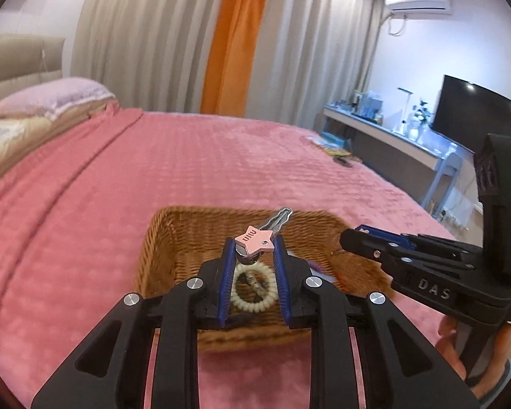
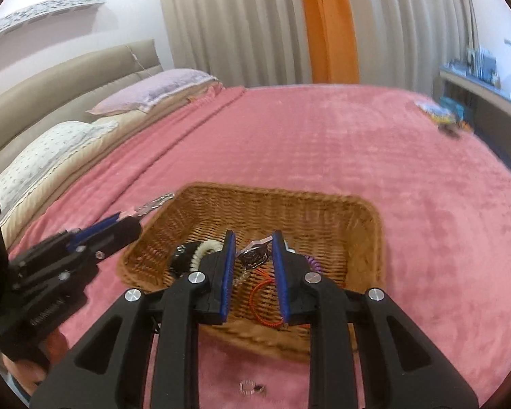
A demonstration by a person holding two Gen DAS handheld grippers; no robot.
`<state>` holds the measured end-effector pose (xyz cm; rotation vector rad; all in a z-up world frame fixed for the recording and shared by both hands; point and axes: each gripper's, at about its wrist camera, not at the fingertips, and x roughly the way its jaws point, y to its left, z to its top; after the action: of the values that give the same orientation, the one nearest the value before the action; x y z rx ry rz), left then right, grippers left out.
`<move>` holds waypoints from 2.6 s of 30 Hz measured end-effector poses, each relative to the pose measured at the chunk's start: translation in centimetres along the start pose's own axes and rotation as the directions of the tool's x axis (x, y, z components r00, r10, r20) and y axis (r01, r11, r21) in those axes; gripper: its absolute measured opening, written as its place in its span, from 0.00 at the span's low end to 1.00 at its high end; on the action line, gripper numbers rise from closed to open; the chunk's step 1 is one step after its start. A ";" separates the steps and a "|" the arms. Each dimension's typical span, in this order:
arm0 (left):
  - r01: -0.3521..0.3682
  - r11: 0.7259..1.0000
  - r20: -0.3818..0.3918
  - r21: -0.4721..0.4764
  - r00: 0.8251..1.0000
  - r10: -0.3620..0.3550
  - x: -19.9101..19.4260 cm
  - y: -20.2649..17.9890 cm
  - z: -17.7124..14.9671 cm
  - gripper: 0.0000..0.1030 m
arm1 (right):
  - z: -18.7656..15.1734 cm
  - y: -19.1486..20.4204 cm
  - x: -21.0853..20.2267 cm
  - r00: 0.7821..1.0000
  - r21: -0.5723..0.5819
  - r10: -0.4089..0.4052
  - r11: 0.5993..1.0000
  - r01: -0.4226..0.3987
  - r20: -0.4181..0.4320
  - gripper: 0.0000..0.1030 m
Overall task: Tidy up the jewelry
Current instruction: 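Carry the pink star clips into the basket and open both tools, then grasp the clear beaded bracelet with the left tool while the right grasps the silver charm chain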
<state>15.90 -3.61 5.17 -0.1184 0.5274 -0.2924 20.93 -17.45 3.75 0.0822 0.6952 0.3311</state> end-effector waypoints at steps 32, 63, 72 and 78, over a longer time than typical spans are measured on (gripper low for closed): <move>0.024 1.000 0.011 0.011 1.000 -0.024 -0.4 0.4 -2.6 0.40 | -3.2 -1.0 -0.7 0.999 0.055 0.050 0.997 -0.050 -0.004 0.51; 0.156 0.962 -0.412 0.223 0.910 -0.052 0.4 -4.8 -13.8 0.24 | -16.1 0.1 -6.3 0.980 0.037 -0.025 0.999 0.033 -0.199 0.37; 0.114 0.985 -0.313 0.126 0.947 -0.069 -1.3 -2.8 -12.5 0.06 | -16.7 -1.0 -6.7 0.985 0.102 0.002 0.995 0.015 -0.172 0.37; -0.060 0.998 -0.245 -0.011 0.968 0.055 -3.6 1.5 -11.9 0.06 | -16.8 0.0 -6.6 0.987 0.056 -0.005 0.998 0.014 -0.161 0.37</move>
<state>7.19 -1.51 -3.63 -0.0854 0.7770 -0.2466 5.40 -20.22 -5.07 0.1075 0.8651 0.3113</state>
